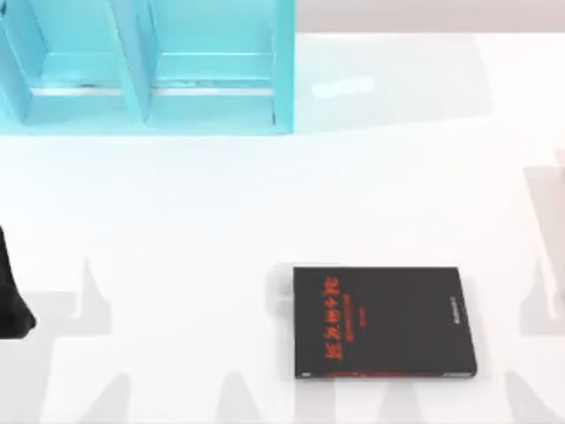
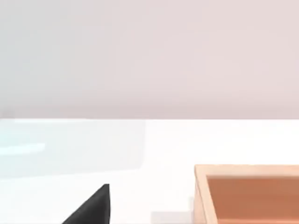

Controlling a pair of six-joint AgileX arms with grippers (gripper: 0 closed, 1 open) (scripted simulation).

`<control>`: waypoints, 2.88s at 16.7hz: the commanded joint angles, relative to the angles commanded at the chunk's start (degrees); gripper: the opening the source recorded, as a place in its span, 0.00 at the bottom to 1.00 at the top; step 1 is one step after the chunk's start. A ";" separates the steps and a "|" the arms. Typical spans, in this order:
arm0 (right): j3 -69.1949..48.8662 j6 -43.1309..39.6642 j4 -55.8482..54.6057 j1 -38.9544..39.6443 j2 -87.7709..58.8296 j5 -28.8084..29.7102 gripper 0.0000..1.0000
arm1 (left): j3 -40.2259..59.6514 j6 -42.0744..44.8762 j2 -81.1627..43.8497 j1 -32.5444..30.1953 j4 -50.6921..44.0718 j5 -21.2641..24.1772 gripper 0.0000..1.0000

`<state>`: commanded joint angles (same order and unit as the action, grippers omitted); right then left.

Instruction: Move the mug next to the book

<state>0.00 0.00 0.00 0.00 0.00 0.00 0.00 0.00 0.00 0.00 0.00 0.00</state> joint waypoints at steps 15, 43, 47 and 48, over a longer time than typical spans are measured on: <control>0.00 0.00 0.00 0.00 0.00 0.00 1.00 | 35.75 42.36 -40.43 6.83 -26.55 -1.06 1.00; 0.00 0.00 0.00 0.00 0.00 0.00 1.00 | 83.03 115.52 -107.47 24.14 -65.52 0.07 1.00; 0.00 0.00 0.00 0.00 0.00 0.00 1.00 | 75.35 115.73 -110.35 24.30 -54.42 0.08 1.00; 0.00 0.00 0.00 0.00 0.00 0.00 1.00 | 73.91 115.80 -110.89 24.36 -52.60 0.09 1.00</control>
<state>0.00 0.00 0.00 0.00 0.00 0.00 73.91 115.80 -110.89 24.36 -52.60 0.09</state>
